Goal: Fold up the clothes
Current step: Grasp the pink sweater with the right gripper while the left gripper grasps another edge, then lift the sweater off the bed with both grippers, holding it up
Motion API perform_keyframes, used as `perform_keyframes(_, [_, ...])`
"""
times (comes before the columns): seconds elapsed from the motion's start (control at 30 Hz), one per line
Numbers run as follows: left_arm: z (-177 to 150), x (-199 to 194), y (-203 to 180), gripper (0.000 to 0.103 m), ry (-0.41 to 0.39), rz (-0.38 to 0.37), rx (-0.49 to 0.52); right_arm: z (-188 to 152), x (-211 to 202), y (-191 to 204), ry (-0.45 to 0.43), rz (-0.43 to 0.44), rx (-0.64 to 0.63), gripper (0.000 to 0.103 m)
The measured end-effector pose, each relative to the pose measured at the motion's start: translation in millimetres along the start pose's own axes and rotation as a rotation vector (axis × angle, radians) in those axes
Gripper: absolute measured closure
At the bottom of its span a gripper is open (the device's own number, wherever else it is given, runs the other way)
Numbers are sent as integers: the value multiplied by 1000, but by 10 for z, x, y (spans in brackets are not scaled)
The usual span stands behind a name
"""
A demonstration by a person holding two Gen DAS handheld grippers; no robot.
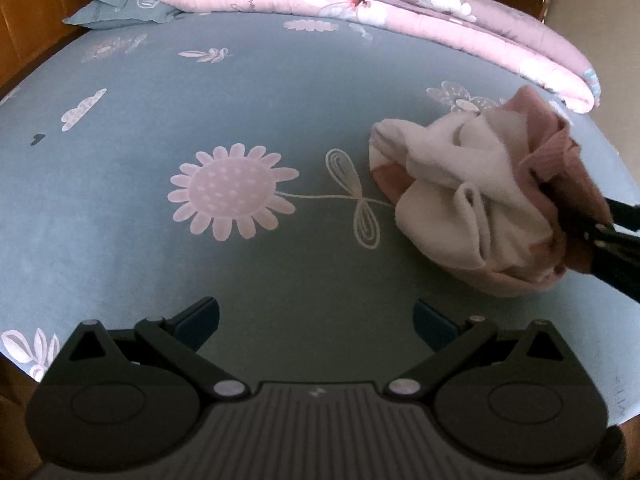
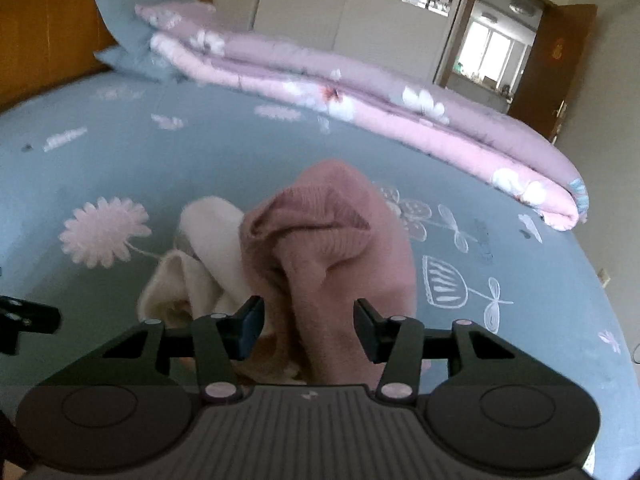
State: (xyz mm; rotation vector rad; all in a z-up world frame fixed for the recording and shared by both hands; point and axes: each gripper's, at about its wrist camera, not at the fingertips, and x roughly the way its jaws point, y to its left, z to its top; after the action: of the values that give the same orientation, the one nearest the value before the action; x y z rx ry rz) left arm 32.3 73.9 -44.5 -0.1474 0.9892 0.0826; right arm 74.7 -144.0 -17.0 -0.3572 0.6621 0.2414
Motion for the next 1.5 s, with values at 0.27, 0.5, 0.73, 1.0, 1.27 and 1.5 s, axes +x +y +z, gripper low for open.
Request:
perform_keyframes(0.27, [29, 44, -165, 1, 0, 23, 69, -217, -108, -236, 38, -10, 154, 92])
perform_keyframes(0.5, [-33, -25, -574, 1, -38, 11, 213, -525, -351, -389, 56, -18, 219, 92])
perform_keyframes(0.73, [-110, -111, -863, 1, -104, -38, 266, -718, -539, -633, 49, -10, 303, 92])
perform_keyframes(1.0, [-207, -36, -1212, 1, -112, -78, 336, -968, -699, -895, 39, 16, 380, 91])
perform_keyframes(1.27, [-344, 114, -1496, 36, -141, -8, 504, -1148, -683, -1045, 51, 55, 432, 90])
perform_keyframes(1.5, [-190, 42, -1346, 75, -120, -41, 444, -1195, -592, -1048, 65, 74, 441, 86])
